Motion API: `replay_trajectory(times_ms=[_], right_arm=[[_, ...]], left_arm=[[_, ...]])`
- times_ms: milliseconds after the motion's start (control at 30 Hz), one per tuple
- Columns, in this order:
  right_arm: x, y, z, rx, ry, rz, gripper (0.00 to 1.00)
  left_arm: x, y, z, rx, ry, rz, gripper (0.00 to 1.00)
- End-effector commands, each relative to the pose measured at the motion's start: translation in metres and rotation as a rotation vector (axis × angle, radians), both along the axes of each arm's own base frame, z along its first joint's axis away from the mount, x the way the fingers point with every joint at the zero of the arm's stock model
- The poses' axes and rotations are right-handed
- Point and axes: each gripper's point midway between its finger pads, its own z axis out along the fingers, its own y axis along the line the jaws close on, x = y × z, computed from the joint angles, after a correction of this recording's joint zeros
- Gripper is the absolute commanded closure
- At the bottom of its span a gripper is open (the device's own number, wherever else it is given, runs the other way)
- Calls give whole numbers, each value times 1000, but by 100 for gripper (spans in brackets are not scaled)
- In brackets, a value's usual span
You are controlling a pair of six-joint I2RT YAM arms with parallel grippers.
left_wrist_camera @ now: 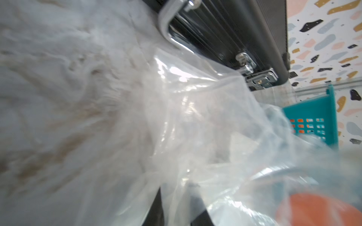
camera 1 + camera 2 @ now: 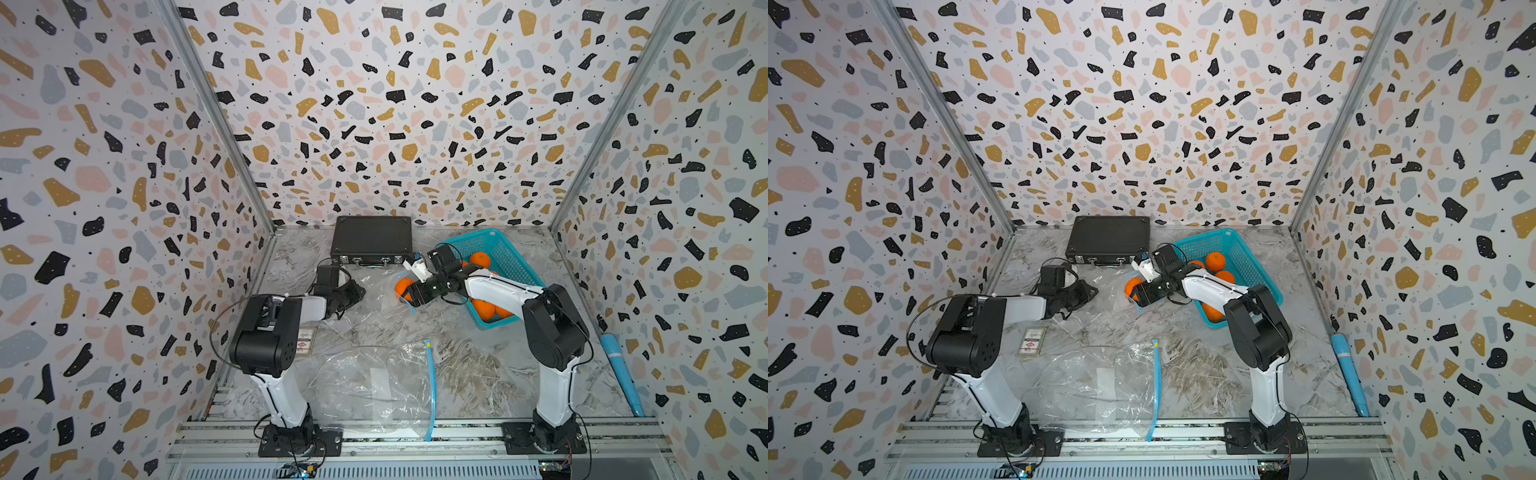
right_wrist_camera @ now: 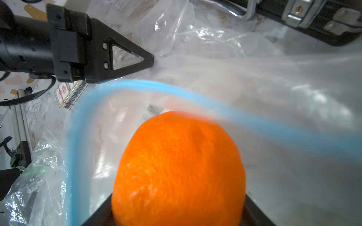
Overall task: Open the zip-top bag and take out the orange
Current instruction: Pick up the orange from the zipper food storage bag, then place the orange in the basket.
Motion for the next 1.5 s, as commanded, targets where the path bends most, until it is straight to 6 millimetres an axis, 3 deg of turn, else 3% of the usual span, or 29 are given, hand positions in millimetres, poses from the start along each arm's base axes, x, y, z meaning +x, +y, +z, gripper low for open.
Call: replay_trajectory(times_ms=[0,133,233,333,400,567,667,733,767,900,967,1133,1333,1400,1467], right_arm=[[-1,-16,10,1,-14,-45,40],[-5,-11,12,45,10,-9,40],[-7,-17,16,18,10,-28,40],[-4,-26,44,26,-37,-71,41],[-2,-38,62,-2,-64,-120,41],[8,-71,94,-51,-114,-233,41],[24,-89,100,-84,-110,-280,41],[42,-104,103,-87,-88,-326,42],[50,-110,102,-91,-74,-338,41],[89,-140,98,-100,-54,-433,42],[110,-160,86,-128,-26,-495,42],[143,-193,66,-194,27,-585,43],[135,-256,48,-396,107,-755,43],[137,-262,50,-397,102,-751,43],[141,-255,50,-366,96,-712,43]], left_arm=[[6,14,11,28,-27,49,84],[7,12,11,12,-28,42,83],[5,8,10,-10,-25,30,77],[4,9,26,-11,-58,37,48],[4,14,40,8,-81,57,39],[6,14,66,22,-104,45,34],[6,14,75,21,-119,49,20],[1,14,87,70,-142,65,0],[-1,12,94,92,-159,67,1],[-10,-24,126,122,-242,4,1],[-12,-46,137,104,-278,-39,1],[-17,-103,143,47,-311,-176,1],[-24,-164,131,57,-298,-299,1],[-26,-179,132,48,-301,-328,1],[-27,-189,130,50,-304,-345,1]])
